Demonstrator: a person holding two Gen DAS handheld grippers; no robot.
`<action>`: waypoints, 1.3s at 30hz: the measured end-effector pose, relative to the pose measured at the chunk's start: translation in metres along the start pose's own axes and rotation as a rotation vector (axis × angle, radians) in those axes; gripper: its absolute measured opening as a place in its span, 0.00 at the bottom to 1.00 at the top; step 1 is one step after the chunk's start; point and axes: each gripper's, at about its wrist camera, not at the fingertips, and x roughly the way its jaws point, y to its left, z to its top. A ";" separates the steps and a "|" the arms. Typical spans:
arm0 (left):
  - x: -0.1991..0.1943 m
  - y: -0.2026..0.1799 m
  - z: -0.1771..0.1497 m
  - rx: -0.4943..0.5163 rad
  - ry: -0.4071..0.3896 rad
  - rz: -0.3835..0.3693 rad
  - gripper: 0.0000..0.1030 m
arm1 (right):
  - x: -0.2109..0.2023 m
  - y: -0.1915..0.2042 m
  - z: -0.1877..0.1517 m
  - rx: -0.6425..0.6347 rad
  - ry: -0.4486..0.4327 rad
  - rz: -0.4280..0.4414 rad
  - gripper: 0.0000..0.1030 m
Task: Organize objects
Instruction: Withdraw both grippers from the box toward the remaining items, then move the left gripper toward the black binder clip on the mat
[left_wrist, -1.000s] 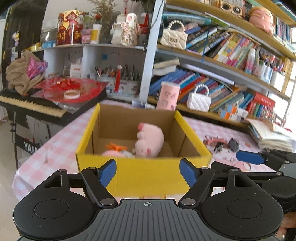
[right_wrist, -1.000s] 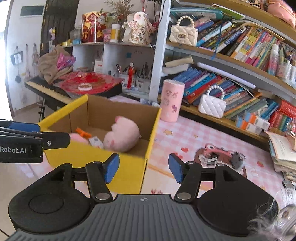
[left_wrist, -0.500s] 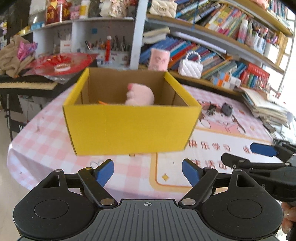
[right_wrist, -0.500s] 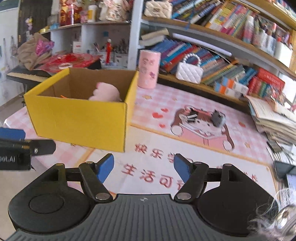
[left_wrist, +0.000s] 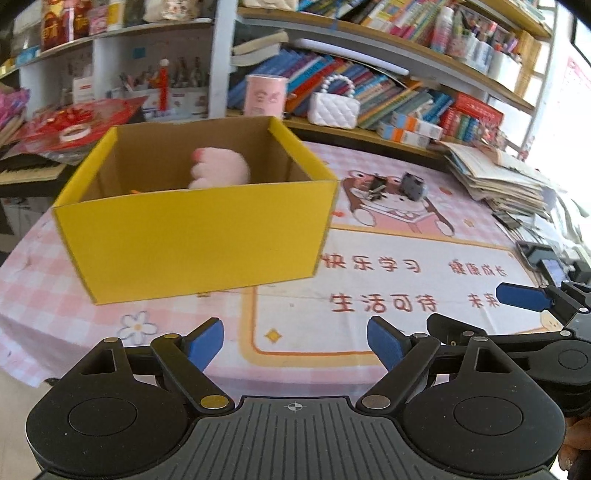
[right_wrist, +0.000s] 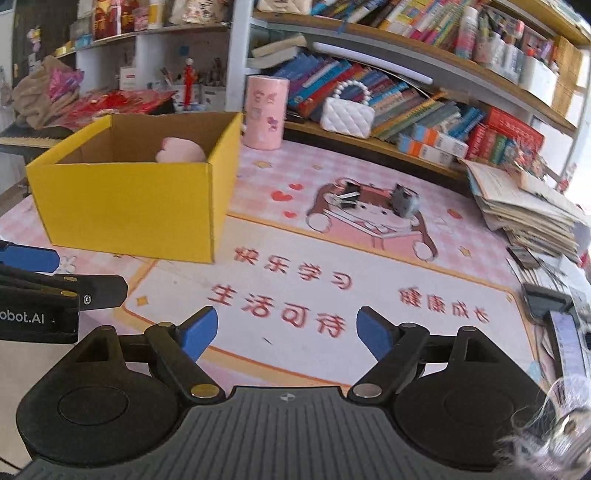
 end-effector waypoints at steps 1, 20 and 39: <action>0.001 -0.004 0.000 0.010 0.002 -0.010 0.84 | -0.001 -0.003 -0.002 0.007 0.003 -0.009 0.80; 0.036 -0.060 0.011 0.131 0.055 -0.156 0.85 | -0.008 -0.057 -0.022 0.118 0.059 -0.162 0.83; 0.088 -0.108 0.030 0.146 0.106 -0.184 0.85 | 0.023 -0.116 -0.021 0.142 0.126 -0.195 0.83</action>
